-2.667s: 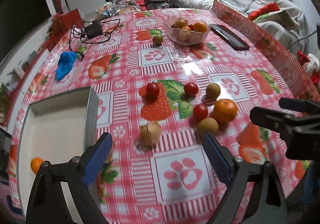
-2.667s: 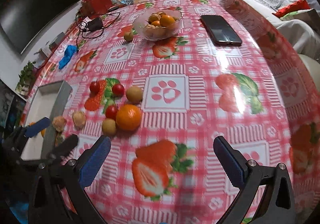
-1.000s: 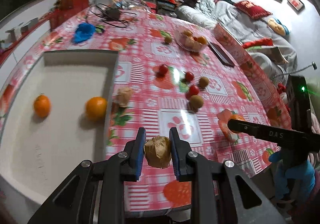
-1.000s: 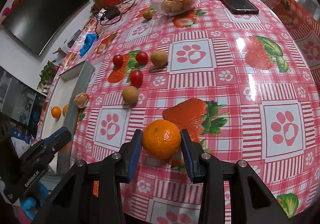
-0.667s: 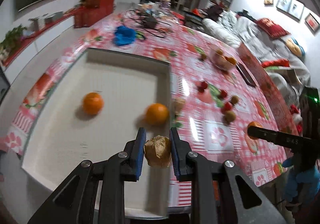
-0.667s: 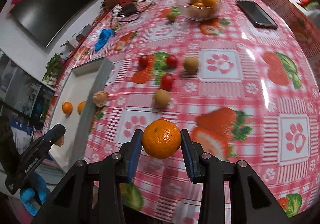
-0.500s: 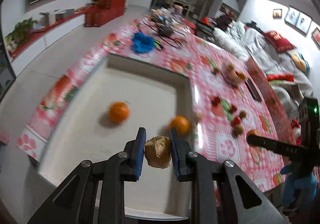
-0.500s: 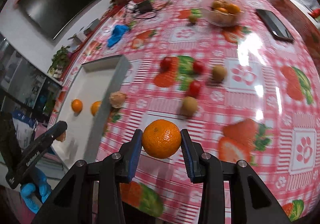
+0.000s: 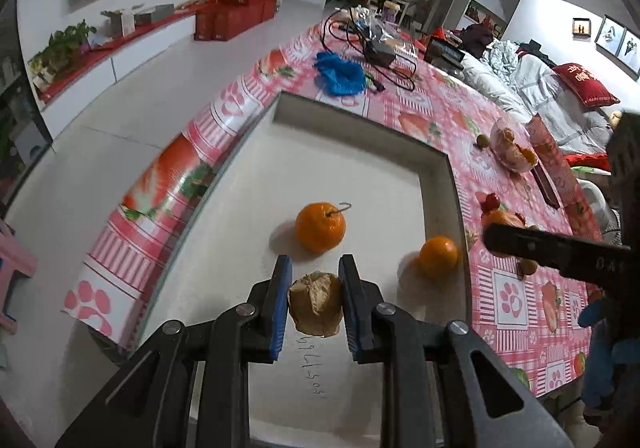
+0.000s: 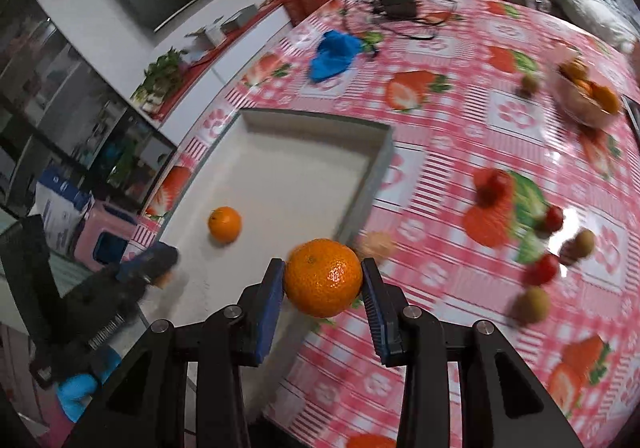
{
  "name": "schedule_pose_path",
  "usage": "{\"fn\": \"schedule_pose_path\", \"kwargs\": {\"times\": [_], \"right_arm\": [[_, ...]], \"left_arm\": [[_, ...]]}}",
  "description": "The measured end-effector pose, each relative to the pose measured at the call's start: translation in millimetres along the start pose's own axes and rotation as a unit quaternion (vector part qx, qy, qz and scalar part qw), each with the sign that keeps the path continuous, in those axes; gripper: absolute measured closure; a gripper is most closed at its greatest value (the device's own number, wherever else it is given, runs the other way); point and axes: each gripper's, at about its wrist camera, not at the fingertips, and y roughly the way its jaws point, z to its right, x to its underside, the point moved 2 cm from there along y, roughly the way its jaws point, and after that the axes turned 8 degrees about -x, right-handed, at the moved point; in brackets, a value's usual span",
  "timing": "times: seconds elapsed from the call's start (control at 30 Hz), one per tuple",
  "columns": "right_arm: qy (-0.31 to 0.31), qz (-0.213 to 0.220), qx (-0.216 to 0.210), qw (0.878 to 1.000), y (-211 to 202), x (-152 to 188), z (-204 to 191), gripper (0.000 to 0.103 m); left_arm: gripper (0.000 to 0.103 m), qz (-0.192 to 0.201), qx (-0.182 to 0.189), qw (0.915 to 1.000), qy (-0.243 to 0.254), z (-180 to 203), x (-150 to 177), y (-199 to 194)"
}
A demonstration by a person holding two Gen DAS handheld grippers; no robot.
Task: Organize fruits
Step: 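Carry both fruits over the white tray and open both tools to drop them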
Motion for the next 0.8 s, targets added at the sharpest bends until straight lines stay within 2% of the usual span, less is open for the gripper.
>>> {"fn": "schedule_pose_path", "kwargs": {"times": [0.33, 0.5, 0.53, 0.6, 0.63, 0.67, 0.77, 0.8], "right_arm": [[-0.021, -0.031, 0.002, 0.999, 43.9, -9.8, -16.4, 0.063], [-0.035, -0.028, 0.008, 0.999, 48.7, -10.8, -22.0, 0.063], [-0.038, -0.029, 0.007, 0.999, 49.6, -11.0, -23.1, 0.063], [-0.045, -0.029, 0.005, 0.999, 51.3, -11.5, -25.4, 0.061], [-0.048, -0.03, 0.005, 0.998, 52.2, -11.9, -26.0, 0.058], [-0.051, -0.029, 0.006, 0.998, 52.5, -11.9, -26.9, 0.053], [-0.059, -0.019, 0.007, 0.998, 48.4, -11.0, -28.9, 0.027], [-0.063, -0.014, 0.008, 0.998, 45.9, -10.8, -29.6, 0.023]], "left_arm": [[0.077, -0.025, 0.007, 0.9996, 0.013, 5.6, 7.6, 21.8], [0.074, -0.035, 0.004, 0.9993, 0.015, 7.6, 13.1, 28.5], [0.069, -0.035, 0.002, 0.9993, 0.015, 8.6, 13.5, 29.5], [0.053, -0.034, -0.006, 0.9993, 0.015, 9.2, 14.6, 29.3], [0.04, -0.032, -0.008, 0.9994, 0.012, 8.6, 14.7, 28.6], [0.033, -0.028, -0.009, 0.9995, 0.008, 8.1, 15.2, 27.2], [0.026, -0.025, -0.012, 0.9996, 0.004, 7.9, 16.2, 25.9], [0.026, -0.025, -0.016, 0.9995, 0.004, 8.6, 16.0, 26.5]]}}
